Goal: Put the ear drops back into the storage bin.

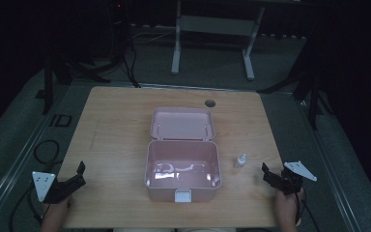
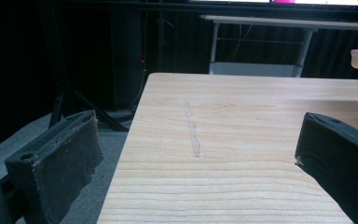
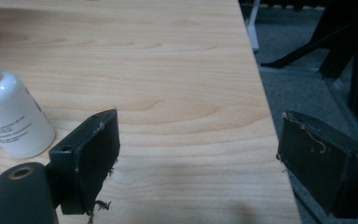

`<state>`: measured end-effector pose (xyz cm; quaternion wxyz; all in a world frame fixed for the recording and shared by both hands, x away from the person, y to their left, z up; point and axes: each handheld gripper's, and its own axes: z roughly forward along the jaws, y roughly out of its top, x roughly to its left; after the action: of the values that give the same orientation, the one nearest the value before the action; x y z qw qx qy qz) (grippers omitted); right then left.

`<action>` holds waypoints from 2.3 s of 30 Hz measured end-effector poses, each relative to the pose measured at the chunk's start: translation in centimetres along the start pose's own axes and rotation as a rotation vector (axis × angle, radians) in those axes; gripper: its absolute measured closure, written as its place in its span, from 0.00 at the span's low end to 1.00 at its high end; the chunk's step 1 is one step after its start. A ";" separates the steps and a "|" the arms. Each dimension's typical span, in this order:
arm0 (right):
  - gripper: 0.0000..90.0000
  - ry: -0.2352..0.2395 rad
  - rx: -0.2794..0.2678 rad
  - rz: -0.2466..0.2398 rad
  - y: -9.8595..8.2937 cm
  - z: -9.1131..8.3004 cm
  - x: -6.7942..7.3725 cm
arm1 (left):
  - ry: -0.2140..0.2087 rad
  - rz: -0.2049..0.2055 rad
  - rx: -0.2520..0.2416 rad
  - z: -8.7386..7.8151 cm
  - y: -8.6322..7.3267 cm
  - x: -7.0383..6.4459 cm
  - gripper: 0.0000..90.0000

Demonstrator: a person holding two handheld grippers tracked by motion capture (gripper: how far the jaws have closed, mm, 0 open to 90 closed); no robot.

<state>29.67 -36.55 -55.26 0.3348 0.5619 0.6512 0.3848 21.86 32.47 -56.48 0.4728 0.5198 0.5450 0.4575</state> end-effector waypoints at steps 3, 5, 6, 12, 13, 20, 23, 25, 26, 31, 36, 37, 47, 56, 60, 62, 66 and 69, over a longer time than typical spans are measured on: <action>0.14 0.009 0.017 -0.023 0.1 0.2 0.2 | 0.000 0.002 0.001 0.0 0.0 0.0 0.00; 0.14 0.022 0.036 -0.034 0.1 0.3 0.3 | 0.000 0.001 0.000 0.0 0.0 0.0 0.00; 0.14 0.022 0.036 -0.034 0.1 0.3 0.3 | 0.000 0.001 0.000 0.0 0.0 0.0 0.00; 0.14 0.085 0.187 -0.024 0.8 0.9 0.4 | -0.001 -0.001 -0.002 0.0 0.0 0.0 0.00; 0.14 0.092 0.215 -0.022 0.9 1.0 0.4 | -0.001 -0.001 -0.001 0.0 0.0 0.0 0.00; 0.14 0.154 0.323 -0.050 1.4 1.1 0.4 | -0.001 -0.002 0.000 0.0 0.0 0.0 0.00; 0.14 0.147 0.382 -0.122 1.7 1.0 0.9 | -0.001 -0.001 0.000 0.0 0.0 0.0 0.00; 0.14 0.166 0.451 -0.167 2.1 0.8 1.4 | -0.001 0.000 0.000 0.0 0.0 0.0 0.00; 0.13 0.180 0.481 -0.180 2.2 0.8 1.5 | -0.001 -0.001 0.000 0.0 0.0 0.0 0.00; 0.13 0.224 0.577 -0.242 2.9 0.4 2.3 | -0.001 -0.001 -0.001 0.0 0.0 0.0 0.00; 0.13 0.255 0.698 -0.286 3.6 0.2 2.5 | -0.001 -0.001 -0.002 0.0 0.0 0.0 0.00; 0.13 0.257 0.722 -0.299 3.6 0.2 2.6 | -0.001 -0.001 -0.002 0.0 0.0 0.0 0.00; 0.15 0.276 0.844 -0.369 4.2 -0.4 2.6 | 0.001 0.001 -0.002 0.0 0.0 0.0 0.00; 0.15 0.292 0.974 -0.432 4.1 -0.7 2.7 | 0.001 0.001 -0.002 0.0 0.0 0.0 0.00; 0.15 0.299 1.039 -0.468 4.1 -0.7 3.1 | 0.002 0.002 -0.003 0.0 0.0 0.0 0.00; 0.15 0.305 1.060 -0.473 4.3 -0.7 3.2 | 0.002 0.002 -0.004 0.0 0.0 0.0 0.00; 0.14 0.312 1.082 -0.476 4.5 -0.4 3.3 | 0.002 0.002 -0.003 0.0 0.0 0.0 0.00; 0.14 0.310 1.082 -0.468 4.6 -0.2 3.3 | 0.002 0.002 -0.004 0.0 0.0 0.0 0.00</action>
<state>31.24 -32.94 -51.16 -0.0216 0.4318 0.9017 -0.0072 21.82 32.45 -56.50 0.4728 0.5190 0.5441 0.4594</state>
